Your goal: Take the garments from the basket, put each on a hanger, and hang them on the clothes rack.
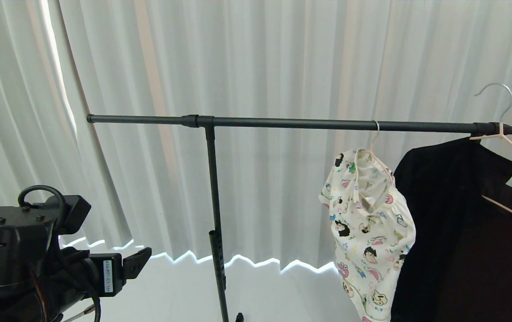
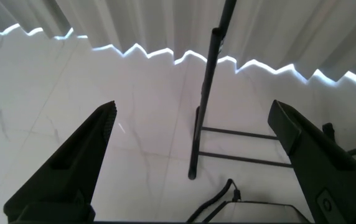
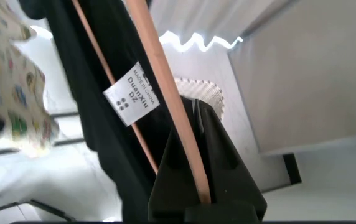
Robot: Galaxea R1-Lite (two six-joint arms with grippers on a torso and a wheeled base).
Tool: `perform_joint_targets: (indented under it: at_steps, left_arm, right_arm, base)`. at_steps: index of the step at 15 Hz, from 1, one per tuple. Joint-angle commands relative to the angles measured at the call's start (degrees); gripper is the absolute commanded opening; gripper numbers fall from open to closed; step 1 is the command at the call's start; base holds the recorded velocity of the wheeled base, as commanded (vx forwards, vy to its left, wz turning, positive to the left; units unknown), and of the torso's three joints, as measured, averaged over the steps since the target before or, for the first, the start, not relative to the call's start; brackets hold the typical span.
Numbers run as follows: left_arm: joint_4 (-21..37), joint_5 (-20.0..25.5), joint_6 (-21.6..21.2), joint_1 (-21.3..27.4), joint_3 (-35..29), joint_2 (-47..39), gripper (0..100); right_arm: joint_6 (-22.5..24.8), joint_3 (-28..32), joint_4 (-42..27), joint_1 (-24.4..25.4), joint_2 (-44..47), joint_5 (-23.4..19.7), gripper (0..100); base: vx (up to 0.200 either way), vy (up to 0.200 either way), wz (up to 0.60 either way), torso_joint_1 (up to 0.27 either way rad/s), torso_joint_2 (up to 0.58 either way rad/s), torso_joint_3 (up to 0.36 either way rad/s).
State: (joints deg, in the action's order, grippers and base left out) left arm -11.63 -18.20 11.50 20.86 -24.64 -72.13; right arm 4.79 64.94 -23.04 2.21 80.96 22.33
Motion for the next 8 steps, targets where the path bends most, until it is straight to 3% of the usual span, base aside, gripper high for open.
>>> perform_joint_targets:
  at_steps: [1, 4, 8]
  left_arm:
    - [-0.1, -0.1, 0.0, 0.0, -0.1, -0.1, 100]
    - [-0.1, -0.1, 0.0, 0.0, -0.1, -0.1, 100]
    - [-0.1, -0.1, 0.0, 0.1, 0.0, 0.4, 100]
  right_arm:
    - [0.0, -0.2, 0.0, 0.1, 0.2, 0.0, 0]
    - [0.0, -0.4, -0.1, 0.2, 0.3, 0.0, 0]
    - [0.0, -0.9, -0.1, 0.3, 0.7, -0.2, 0]
  base:
    - [0.2, 0.0, 0.0, 0.002, 0.0, 0.002]
    - [0.2, 0.0, 0.0, 0.004, 0.0, 0.002]
    - [0.0, 0.0, 0.0, 0.0, 0.0, 0.0]
